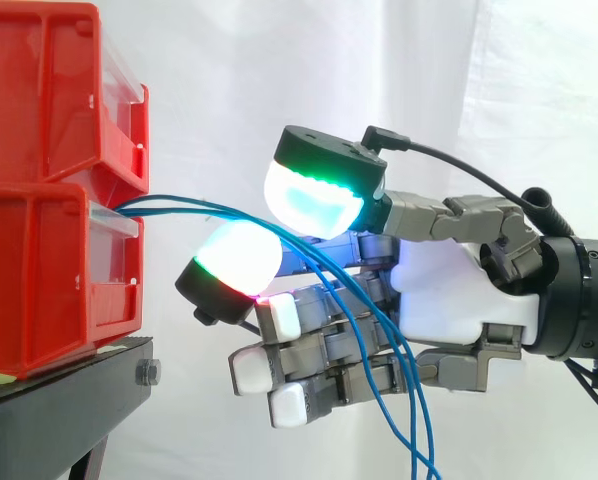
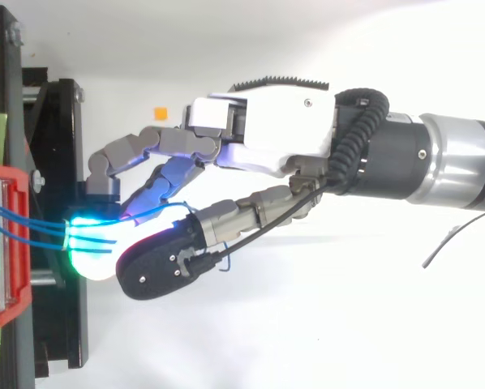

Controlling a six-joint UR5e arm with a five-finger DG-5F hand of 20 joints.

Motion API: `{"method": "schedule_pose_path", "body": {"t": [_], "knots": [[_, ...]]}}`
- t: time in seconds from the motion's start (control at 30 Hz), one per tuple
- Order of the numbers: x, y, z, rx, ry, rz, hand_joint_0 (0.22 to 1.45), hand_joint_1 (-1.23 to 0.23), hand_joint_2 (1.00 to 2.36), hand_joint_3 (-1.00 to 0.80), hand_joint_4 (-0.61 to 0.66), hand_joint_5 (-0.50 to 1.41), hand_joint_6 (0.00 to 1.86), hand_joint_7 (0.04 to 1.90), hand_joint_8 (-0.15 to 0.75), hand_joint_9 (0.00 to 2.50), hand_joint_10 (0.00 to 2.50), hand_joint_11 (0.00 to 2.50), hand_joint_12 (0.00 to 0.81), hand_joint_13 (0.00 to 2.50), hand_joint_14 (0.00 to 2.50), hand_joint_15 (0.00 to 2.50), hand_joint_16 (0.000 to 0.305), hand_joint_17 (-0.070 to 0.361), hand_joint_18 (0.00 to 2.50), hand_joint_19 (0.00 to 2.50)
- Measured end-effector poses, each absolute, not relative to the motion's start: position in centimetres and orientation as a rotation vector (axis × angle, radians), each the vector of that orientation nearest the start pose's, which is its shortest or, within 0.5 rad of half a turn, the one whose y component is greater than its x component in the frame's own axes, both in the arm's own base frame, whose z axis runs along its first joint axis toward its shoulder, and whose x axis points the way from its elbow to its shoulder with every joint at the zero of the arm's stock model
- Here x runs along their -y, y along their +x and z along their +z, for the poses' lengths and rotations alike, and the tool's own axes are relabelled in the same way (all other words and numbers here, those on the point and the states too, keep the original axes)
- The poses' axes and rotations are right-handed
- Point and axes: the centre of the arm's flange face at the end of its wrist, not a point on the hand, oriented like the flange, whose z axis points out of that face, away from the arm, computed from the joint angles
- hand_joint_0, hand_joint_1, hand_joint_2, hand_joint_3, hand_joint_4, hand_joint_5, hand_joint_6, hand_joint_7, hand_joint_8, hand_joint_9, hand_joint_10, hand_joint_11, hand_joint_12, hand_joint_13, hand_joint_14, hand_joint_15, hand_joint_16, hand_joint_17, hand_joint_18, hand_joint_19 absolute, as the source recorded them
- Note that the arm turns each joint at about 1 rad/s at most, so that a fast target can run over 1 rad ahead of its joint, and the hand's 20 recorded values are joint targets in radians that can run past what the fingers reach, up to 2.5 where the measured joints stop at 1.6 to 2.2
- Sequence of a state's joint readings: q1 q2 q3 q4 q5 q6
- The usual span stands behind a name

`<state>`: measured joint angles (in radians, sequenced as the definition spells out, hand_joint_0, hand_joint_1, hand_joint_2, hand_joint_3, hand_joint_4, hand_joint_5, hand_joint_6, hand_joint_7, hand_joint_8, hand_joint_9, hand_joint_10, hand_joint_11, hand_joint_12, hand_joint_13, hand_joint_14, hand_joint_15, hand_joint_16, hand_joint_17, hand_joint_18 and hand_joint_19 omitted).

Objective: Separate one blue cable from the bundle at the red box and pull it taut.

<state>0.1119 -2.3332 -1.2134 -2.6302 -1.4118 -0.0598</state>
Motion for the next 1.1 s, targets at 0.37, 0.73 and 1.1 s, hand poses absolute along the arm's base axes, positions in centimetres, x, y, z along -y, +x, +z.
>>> {"method": "schedule_pose_path", "body": {"t": [0.37,0.73,1.1], "knots": [[6.63,77.53,22.95,-1.118,1.118,1.192,0.59,-0.62,1.01,-0.34,0.14,-0.18,0.87,0.8,0.295,0.96,0.02,0.9,0.348,0.82,0.02,0.57,0.049,0.111,0.67,0.67],[6.64,77.54,22.93,-1.119,1.118,1.192,0.59,-0.62,1.02,-0.27,0.16,-0.17,0.92,0.85,0.302,1.04,0.02,1.03,0.355,0.85,0.02,0.59,0.05,0.112,0.71,0.69],[6.64,77.54,22.94,-1.119,1.118,1.192,0.6,-0.72,1.02,-0.25,0.13,-0.17,0.93,0.83,0.297,1.03,0.02,1.09,0.355,0.86,0.02,0.6,0.05,0.113,0.74,0.7]]}}
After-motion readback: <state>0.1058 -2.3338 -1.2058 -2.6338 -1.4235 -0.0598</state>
